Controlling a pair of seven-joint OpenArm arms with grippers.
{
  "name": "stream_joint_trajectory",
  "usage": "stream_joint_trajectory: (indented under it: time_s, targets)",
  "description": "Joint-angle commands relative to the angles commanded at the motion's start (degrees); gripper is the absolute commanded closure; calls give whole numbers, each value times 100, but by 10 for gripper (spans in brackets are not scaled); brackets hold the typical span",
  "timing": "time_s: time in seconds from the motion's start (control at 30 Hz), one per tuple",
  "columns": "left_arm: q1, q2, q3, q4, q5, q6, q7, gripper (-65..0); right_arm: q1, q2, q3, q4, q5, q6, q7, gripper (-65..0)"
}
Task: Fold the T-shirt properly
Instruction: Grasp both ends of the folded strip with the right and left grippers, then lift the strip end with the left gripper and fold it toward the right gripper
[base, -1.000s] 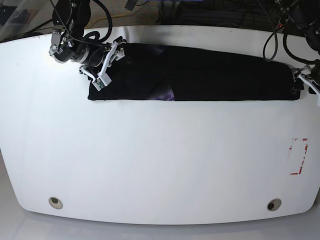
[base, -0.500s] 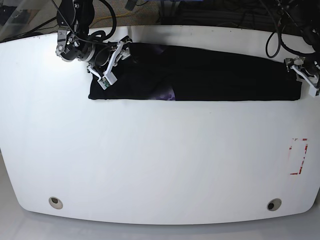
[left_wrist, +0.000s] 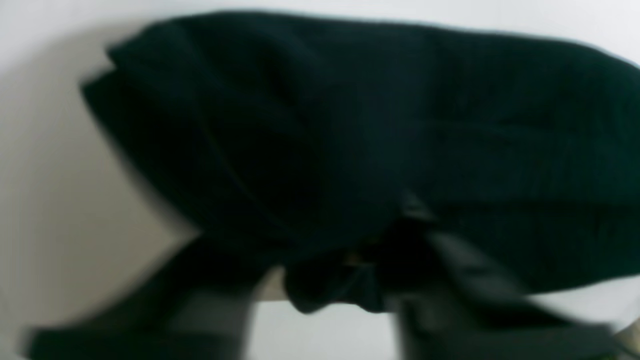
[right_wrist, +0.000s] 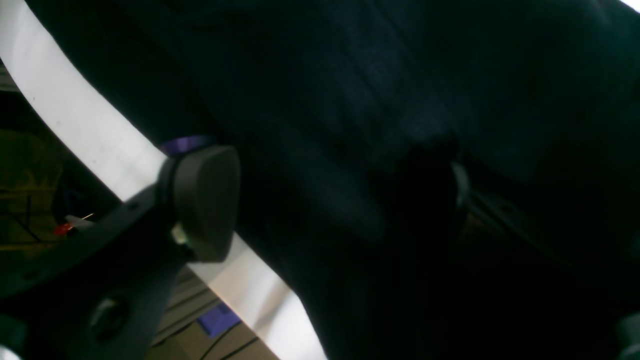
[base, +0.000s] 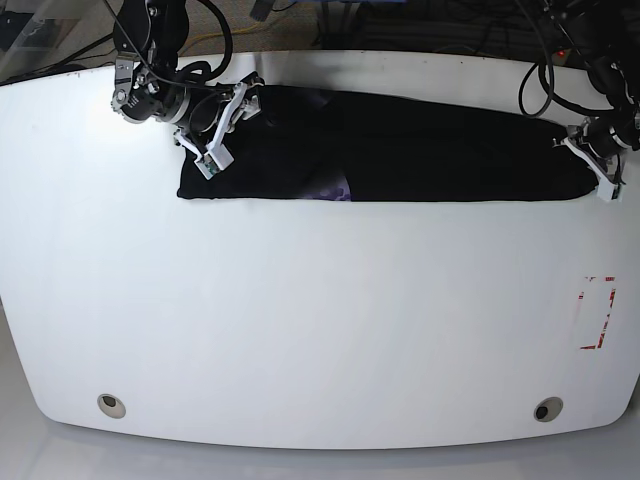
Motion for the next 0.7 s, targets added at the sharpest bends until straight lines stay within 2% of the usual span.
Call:
stream_joint_trajectory:
  time_s: [0.07, 0.17, 0.4, 0.5, 0.7]
  targets:
    - [35, 9, -9, 457, 18, 0, 0, -81, 0, 0, -18, 0, 0, 0, 0, -495]
    - [325, 18, 62, 1108, 18, 0, 9, -82, 0, 0, -18, 0, 0, 0, 0, -495]
    - [914, 18, 993, 3095, 18, 0, 9, -86, 9, -9, -18, -9, 0, 0, 0, -495]
    - [1073, 18, 1723, 3727, -9, 0, 18, -86, 35, -9, -18, -88, 0, 0, 0, -495]
    - [914, 35, 3138, 3789, 9, 0, 18, -88, 44, -9, 9, -492, 26, 0, 18, -495]
